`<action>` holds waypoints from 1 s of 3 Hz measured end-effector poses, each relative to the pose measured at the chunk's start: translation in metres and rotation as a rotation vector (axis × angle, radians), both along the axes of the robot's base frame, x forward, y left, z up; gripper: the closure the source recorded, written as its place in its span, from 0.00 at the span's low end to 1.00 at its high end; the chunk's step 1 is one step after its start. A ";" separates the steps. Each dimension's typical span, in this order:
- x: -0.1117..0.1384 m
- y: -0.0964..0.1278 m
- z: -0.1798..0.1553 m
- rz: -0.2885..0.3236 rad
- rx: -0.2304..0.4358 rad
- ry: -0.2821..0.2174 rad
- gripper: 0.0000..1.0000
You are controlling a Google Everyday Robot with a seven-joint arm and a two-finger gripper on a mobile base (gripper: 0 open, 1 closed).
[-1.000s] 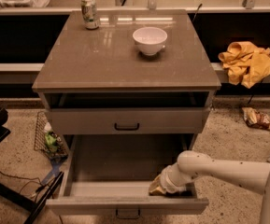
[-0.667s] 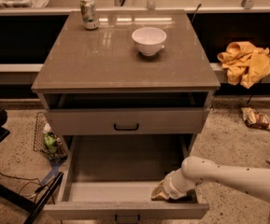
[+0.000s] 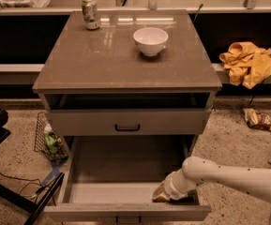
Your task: Open middle drawer
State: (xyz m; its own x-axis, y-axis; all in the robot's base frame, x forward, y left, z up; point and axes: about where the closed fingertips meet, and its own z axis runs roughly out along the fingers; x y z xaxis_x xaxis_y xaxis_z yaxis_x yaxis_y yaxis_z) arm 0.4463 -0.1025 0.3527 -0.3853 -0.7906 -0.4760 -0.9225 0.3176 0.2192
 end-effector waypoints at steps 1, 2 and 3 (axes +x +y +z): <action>-0.025 -0.017 0.014 -0.036 0.007 0.027 1.00; -0.024 -0.017 0.014 -0.036 0.007 0.027 1.00; -0.025 -0.016 0.013 -0.034 0.008 0.030 0.83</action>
Offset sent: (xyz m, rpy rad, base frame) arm -0.2549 -0.1636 0.1249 0.3488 0.2985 -0.2786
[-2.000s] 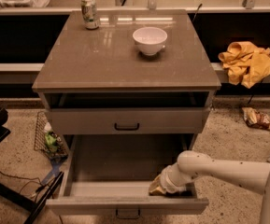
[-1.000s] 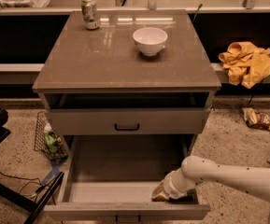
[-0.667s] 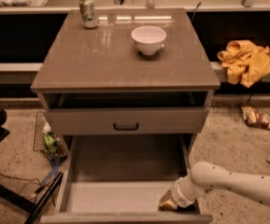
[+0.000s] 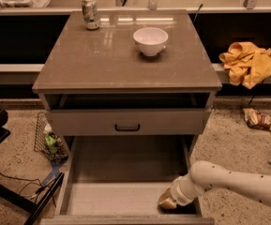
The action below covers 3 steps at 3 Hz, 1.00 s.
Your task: Open middle drawer
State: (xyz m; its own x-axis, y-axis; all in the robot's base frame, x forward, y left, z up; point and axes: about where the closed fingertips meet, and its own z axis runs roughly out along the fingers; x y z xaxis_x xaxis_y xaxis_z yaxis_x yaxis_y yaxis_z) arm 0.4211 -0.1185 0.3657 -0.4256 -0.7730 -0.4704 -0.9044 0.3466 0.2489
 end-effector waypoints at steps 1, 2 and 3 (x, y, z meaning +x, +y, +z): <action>-0.001 0.001 -0.001 0.002 0.001 0.002 0.60; -0.002 0.002 -0.002 0.004 0.002 0.005 0.36; -0.003 0.003 -0.003 0.006 0.003 0.007 0.12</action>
Offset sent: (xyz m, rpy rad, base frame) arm -0.0008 0.0009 -0.0008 0.0009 0.0020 0.0017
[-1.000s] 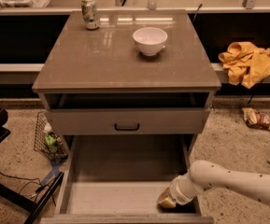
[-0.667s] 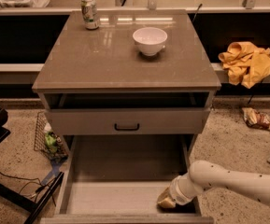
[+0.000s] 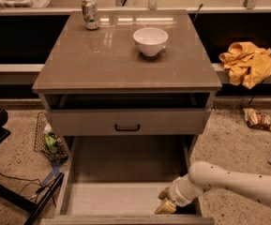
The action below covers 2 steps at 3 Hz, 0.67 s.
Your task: Open middle drawer
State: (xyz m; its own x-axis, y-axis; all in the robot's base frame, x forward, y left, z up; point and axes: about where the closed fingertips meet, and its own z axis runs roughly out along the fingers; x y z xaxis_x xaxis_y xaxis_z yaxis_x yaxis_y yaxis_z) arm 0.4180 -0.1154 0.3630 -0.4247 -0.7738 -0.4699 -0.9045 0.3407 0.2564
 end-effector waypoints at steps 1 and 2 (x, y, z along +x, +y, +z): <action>-0.001 0.001 -0.001 0.002 0.001 0.002 0.00; -0.001 0.001 -0.001 0.002 0.001 0.002 0.00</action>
Offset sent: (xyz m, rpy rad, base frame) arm -0.0009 0.0009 -0.0008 0.0009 0.0020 0.0016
